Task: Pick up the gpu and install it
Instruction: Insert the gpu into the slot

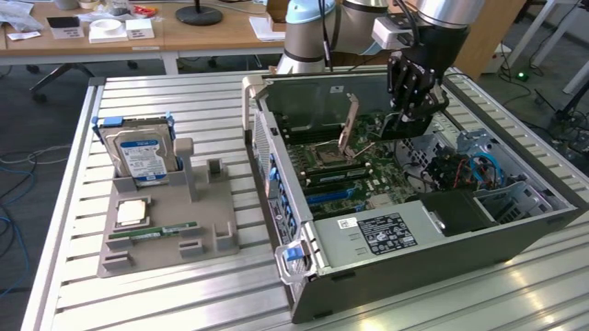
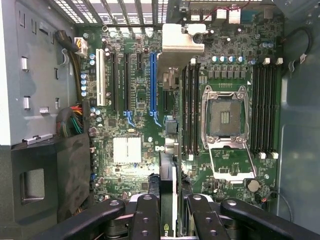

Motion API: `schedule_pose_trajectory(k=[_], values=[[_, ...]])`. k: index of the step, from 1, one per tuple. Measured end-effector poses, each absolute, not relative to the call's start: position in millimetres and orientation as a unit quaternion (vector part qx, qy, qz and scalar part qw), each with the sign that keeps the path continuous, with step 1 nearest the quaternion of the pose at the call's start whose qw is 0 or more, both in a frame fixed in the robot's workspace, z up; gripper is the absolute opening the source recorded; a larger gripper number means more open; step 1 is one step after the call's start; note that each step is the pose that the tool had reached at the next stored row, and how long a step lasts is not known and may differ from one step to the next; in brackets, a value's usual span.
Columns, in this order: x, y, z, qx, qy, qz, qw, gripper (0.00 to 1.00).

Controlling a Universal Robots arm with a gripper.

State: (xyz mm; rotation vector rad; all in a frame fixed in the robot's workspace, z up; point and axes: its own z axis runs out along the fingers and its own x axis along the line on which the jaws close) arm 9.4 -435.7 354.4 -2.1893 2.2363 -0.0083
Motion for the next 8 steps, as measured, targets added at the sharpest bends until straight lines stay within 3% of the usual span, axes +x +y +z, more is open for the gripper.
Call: schedule_pose_trajectory(k=[8], values=[[3.9,-435.7,353.8,-0.7,0.715,-0.003,0.006,0.26]])
